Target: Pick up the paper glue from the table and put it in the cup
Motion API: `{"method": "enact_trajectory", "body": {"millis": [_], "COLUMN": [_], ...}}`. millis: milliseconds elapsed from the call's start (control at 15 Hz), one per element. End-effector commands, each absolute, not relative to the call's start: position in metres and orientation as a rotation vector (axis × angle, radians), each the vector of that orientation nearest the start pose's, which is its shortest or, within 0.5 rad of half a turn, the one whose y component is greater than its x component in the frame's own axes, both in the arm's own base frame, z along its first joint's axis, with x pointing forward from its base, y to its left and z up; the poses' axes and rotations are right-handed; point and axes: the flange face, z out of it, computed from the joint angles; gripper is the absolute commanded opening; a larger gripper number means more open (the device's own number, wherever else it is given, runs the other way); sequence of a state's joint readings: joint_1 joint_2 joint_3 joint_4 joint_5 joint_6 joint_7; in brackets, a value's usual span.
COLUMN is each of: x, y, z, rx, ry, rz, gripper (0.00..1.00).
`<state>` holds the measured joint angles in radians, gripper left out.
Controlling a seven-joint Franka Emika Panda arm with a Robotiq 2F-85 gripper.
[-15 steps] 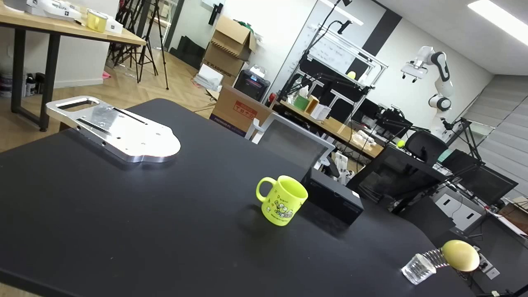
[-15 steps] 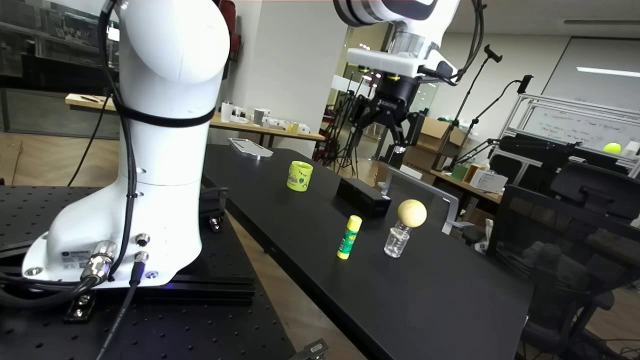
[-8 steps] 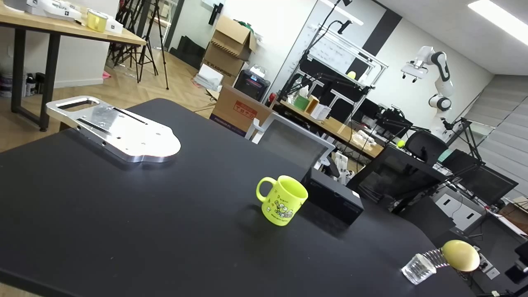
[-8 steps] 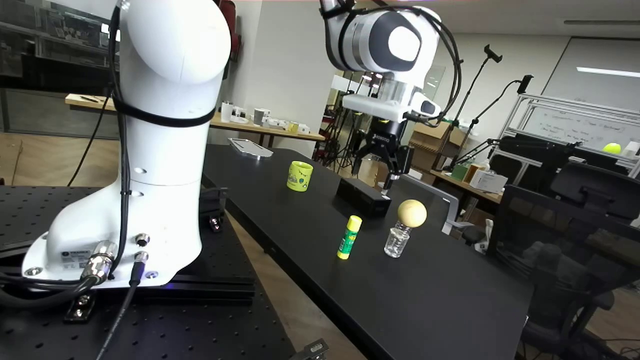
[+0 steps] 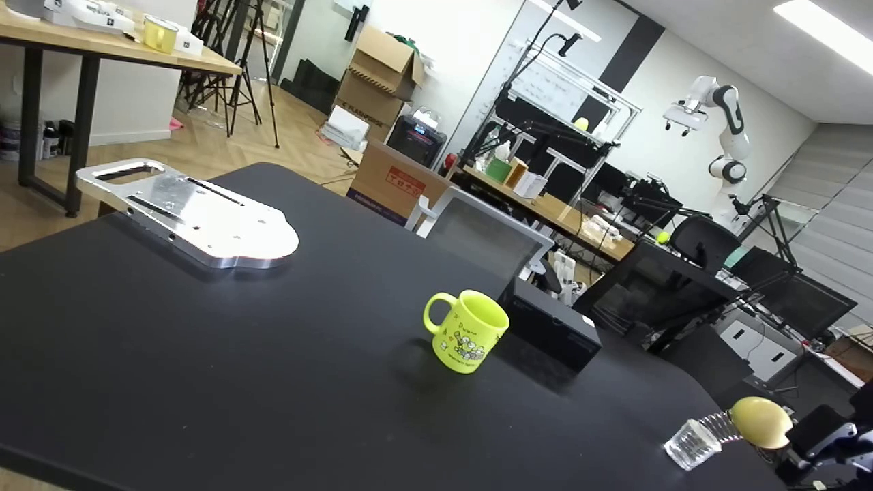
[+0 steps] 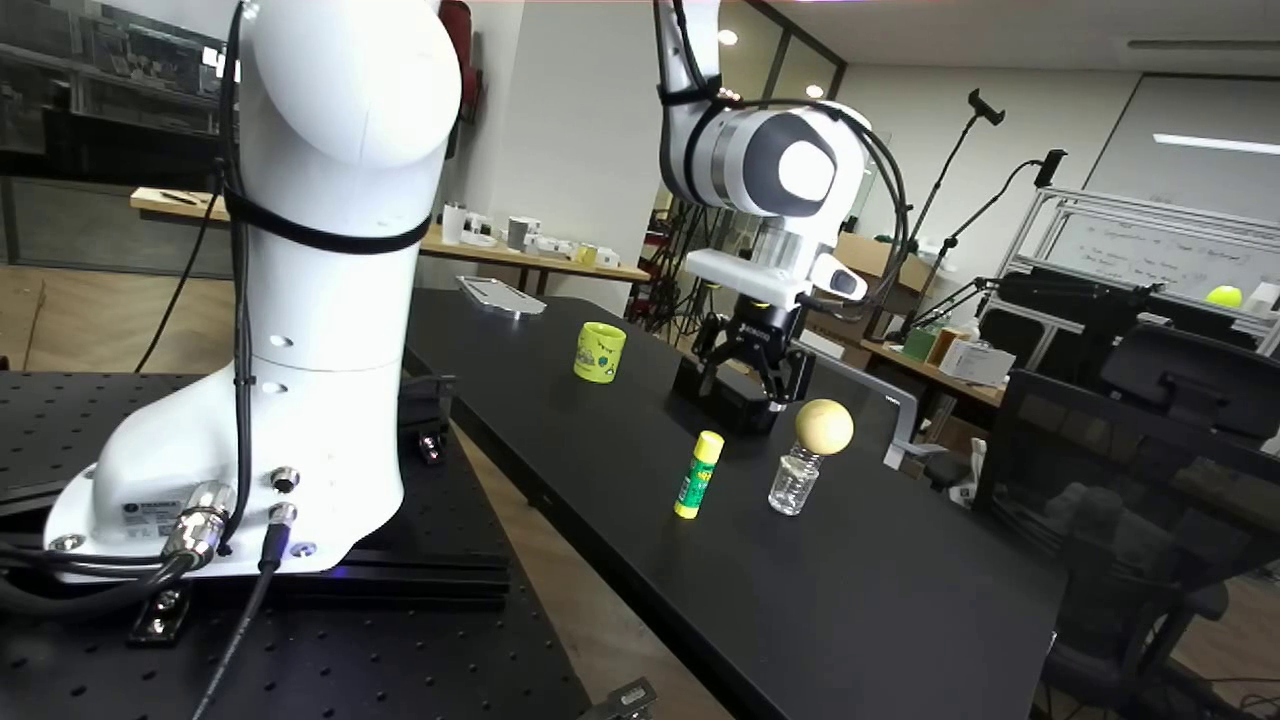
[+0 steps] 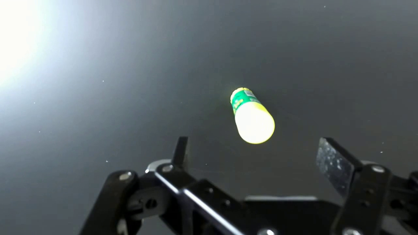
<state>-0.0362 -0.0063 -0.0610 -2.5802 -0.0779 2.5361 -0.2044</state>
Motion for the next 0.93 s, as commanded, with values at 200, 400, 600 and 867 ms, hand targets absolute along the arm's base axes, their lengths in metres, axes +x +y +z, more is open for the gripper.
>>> {"method": "enact_trajectory", "body": {"millis": [200, 400, 600, 867], "x": [0.453, 0.453, 0.454, 0.456], "y": [-0.044, -0.043, -0.041, -0.039], "z": [0.223, 0.208, 0.196, 0.188], "rx": [-3.164, -3.158, -3.155, -3.151], "ry": [-0.226, -0.225, -0.231, -0.235], "rz": [0.184, 0.222, 0.222, 0.198], "gripper": [1.0, 1.0, 0.75, 0.45]}}
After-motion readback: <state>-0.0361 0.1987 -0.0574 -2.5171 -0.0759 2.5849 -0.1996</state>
